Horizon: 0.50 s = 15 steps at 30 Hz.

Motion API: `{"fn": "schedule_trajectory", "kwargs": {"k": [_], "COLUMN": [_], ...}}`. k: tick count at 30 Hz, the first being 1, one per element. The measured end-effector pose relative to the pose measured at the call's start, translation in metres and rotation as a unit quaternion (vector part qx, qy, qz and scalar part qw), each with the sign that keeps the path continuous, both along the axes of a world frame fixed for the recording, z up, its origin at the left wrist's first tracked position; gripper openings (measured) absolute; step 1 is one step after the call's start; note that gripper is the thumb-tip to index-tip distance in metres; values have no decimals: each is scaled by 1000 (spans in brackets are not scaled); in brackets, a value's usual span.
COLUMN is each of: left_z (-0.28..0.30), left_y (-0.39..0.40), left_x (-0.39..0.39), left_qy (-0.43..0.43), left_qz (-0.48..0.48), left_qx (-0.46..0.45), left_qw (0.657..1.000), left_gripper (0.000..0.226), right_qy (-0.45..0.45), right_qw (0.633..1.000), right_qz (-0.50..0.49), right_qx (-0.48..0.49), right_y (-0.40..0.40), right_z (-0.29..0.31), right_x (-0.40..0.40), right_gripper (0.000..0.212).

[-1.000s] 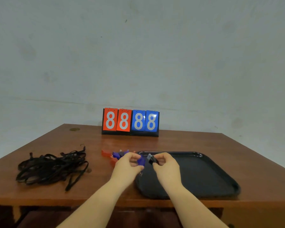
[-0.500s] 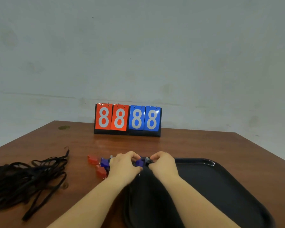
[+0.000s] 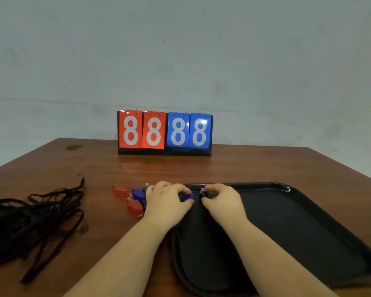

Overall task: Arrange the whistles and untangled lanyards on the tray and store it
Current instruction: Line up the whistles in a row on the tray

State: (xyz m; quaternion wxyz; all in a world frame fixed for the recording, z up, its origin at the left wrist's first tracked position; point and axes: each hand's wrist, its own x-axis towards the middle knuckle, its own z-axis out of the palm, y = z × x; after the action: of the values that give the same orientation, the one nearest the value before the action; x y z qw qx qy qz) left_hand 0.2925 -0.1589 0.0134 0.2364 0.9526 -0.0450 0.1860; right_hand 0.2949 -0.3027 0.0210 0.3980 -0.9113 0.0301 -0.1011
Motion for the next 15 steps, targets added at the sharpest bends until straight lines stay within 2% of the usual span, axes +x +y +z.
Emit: {"fn": "schedule_trajectory", "kwargs": {"k": [5, 15], "left_z": [-2, -2], "left_y": [0, 1], "left_x": [1, -1], "left_qy": [5, 14], "left_qz": [-8, 7], "left_qx": [-5, 0], "left_qw": [1000, 1000], "left_gripper": [29, 34], "right_qy": [-3, -12], "right_qw": [1000, 998], "right_qz": [-5, 49], "right_qx": [-12, -40], "right_y": [2, 2], "right_z": [0, -1], "right_x": [-1, -2], "right_gripper": [36, 37]}}
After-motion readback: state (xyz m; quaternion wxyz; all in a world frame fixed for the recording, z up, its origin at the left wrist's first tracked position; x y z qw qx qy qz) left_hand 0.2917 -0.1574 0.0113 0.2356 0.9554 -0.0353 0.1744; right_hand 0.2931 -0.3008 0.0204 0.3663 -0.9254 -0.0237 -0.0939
